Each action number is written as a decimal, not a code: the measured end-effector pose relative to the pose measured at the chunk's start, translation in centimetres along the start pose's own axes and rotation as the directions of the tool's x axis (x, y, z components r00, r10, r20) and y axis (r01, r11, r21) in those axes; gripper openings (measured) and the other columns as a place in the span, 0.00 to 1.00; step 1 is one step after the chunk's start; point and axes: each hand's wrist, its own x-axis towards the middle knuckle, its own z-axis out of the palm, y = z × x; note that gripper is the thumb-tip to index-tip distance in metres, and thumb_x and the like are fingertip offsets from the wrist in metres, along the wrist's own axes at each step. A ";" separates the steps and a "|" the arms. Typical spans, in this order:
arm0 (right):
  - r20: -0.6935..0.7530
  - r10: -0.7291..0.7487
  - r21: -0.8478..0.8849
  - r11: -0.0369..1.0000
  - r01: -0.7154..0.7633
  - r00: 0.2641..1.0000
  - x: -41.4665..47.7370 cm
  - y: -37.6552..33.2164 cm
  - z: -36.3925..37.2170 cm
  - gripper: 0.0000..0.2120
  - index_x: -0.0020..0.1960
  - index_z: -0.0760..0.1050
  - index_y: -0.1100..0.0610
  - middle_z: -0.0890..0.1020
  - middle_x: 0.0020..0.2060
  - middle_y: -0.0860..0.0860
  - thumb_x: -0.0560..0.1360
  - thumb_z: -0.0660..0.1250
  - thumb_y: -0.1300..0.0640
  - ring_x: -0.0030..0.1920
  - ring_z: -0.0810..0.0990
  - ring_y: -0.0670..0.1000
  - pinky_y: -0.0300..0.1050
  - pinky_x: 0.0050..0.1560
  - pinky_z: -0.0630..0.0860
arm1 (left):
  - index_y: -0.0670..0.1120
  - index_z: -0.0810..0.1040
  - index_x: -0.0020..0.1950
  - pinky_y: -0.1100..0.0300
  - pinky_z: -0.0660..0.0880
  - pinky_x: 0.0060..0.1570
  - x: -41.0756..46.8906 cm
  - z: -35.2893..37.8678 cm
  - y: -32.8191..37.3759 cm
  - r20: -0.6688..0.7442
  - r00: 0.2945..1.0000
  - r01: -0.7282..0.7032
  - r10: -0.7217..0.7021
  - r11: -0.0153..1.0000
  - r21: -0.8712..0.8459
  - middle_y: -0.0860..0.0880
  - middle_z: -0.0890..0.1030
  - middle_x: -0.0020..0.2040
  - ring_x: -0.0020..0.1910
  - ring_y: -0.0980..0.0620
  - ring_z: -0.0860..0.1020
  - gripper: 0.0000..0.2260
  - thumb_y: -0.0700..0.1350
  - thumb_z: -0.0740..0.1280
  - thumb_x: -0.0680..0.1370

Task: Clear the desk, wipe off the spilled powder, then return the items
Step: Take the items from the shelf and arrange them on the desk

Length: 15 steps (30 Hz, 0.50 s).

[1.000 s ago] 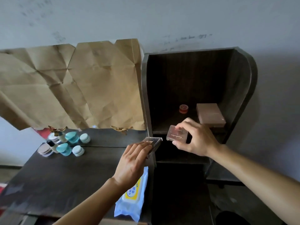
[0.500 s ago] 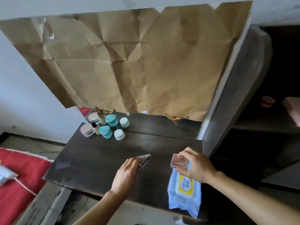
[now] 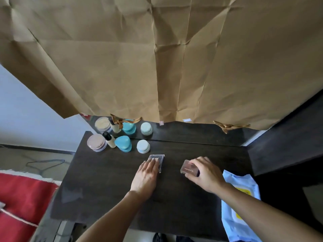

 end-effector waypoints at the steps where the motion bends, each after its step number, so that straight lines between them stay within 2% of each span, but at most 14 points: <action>1: -0.002 -0.007 -0.018 1.000 0.007 1.000 0.8 0.2 0.3 0.21 0.52 0.76 0.48 0.78 0.46 0.43 0.66 0.66 0.36 0.50 0.74 0.50 0.45 0.42 0.74 | 0.37 0.81 0.57 0.50 0.79 0.52 0.8 0.4 -0.3 0.011 1.000 -0.009 0.009 1.000 0.014 0.41 0.83 0.53 0.52 0.44 0.82 0.25 0.42 0.53 0.67; 7: 0.046 -0.028 -0.004 1.000 0.028 0.999 5.9 0.8 2.3 0.21 0.54 0.77 0.52 0.79 0.50 0.45 0.66 0.72 0.42 0.51 0.75 0.52 0.46 0.45 0.75 | 0.37 0.80 0.58 0.49 0.79 0.52 4.4 2.9 -1.7 0.075 0.996 -0.059 0.054 0.996 0.061 0.39 0.81 0.57 0.56 0.41 0.80 0.24 0.42 0.53 0.69; 15: 0.057 -0.060 -0.040 0.997 0.063 0.997 10.3 0.9 5.0 0.19 0.51 0.77 0.54 0.79 0.52 0.50 0.62 0.76 0.53 0.52 0.77 0.56 0.46 0.44 0.78 | 0.38 0.79 0.59 0.50 0.77 0.57 6.0 5.3 -2.8 0.062 0.996 -0.063 0.062 0.998 0.016 0.39 0.77 0.62 0.62 0.40 0.76 0.20 0.41 0.57 0.71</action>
